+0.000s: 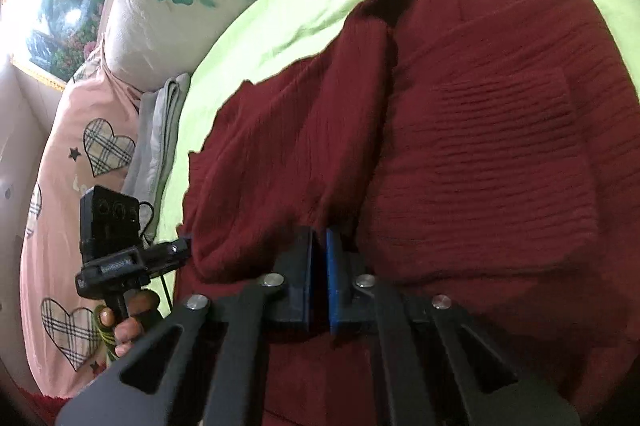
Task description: Fold large clothes
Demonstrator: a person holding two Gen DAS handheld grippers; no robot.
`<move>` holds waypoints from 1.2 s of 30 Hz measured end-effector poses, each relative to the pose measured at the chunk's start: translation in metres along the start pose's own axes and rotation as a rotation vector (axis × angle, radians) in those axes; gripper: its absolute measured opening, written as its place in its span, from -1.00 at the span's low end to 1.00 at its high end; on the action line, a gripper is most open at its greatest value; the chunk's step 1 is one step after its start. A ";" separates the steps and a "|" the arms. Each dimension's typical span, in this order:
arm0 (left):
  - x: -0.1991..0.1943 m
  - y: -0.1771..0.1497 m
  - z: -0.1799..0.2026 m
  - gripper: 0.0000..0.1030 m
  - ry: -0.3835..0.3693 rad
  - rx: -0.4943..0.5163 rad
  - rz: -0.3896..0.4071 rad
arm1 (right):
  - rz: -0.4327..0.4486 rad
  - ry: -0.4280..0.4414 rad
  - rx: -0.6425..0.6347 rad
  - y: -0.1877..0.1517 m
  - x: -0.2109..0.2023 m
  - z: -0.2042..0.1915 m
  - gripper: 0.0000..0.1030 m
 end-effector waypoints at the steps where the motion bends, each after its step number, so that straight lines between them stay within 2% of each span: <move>1: -0.006 0.002 0.006 -0.86 -0.006 0.030 0.032 | 0.040 0.038 0.015 0.004 -0.009 0.000 -0.88; 3: -0.026 0.006 0.022 -0.86 -0.069 0.104 0.119 | 0.132 0.128 0.037 0.010 -0.031 0.002 -0.88; 5: -0.037 0.003 0.026 -0.86 -0.123 0.144 0.165 | 0.207 0.180 0.033 0.012 -0.050 0.004 -0.88; 7: -0.035 -0.002 0.020 -0.86 -0.121 0.176 0.160 | 0.203 0.187 0.029 0.009 -0.048 0.010 -0.88; 9: -0.022 -0.005 0.001 -0.85 -0.090 0.144 0.115 | 0.171 0.153 0.010 0.003 -0.036 0.012 -0.88; 11: -0.009 -0.009 -0.021 -0.85 -0.059 0.080 0.063 | 0.131 0.075 -0.004 -0.005 -0.021 0.016 -0.87; 14: -0.008 -0.014 -0.024 -0.85 -0.019 0.069 0.026 | 0.057 -0.023 0.003 -0.013 -0.012 0.021 -0.82; 16: -0.012 -0.015 -0.015 -0.85 0.025 0.113 0.012 | 0.067 -0.057 -0.014 -0.015 -0.023 0.019 -0.77; 18: -0.017 -0.018 -0.005 -0.85 0.101 0.163 0.003 | 0.119 -0.155 -0.060 -0.014 -0.041 0.009 -0.73; 19: -0.021 -0.018 0.002 -0.85 0.113 0.185 0.012 | 0.152 -0.169 -0.073 -0.012 -0.051 0.004 -0.73; 21: -0.023 -0.018 0.018 -0.85 0.089 0.221 0.034 | 0.181 -0.115 -0.081 -0.008 -0.061 -0.004 -0.73; 24: -0.012 -0.019 0.037 -0.85 0.046 0.259 0.037 | 0.152 -0.026 -0.124 -0.006 -0.051 -0.027 -0.73; 25: -0.006 -0.020 0.039 -0.78 0.046 0.267 0.024 | 0.125 -0.031 -0.143 -0.007 -0.043 -0.033 -0.72; 27: 0.006 -0.022 0.034 -0.78 0.109 0.264 -0.004 | 0.047 -0.092 -0.170 -0.012 -0.023 -0.039 -0.72; 30: 0.013 -0.026 0.012 -0.79 0.144 0.202 -0.038 | -0.033 -0.188 -0.172 -0.027 -0.008 -0.027 -0.72; 33: 0.001 -0.030 0.005 -0.78 0.139 0.176 -0.004 | -0.023 -0.189 -0.134 -0.038 -0.021 -0.008 -0.72; 34: -0.006 -0.032 0.006 -0.70 0.146 0.175 0.011 | -0.012 -0.185 -0.121 -0.042 -0.030 -0.003 -0.70; 36: -0.020 -0.039 0.008 -0.53 0.164 0.171 0.037 | 0.003 -0.173 -0.126 -0.047 -0.041 -0.001 -0.44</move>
Point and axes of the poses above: each gripper's, at about its wrist camera, not at the fingertips, and x roughly the way its jaws point, z to its right, y to its top, the point moved 1 cm from there along x, roughly the way its jaws point, and after that the axes turned 13 degrees about -y, right-handed, at the moved point
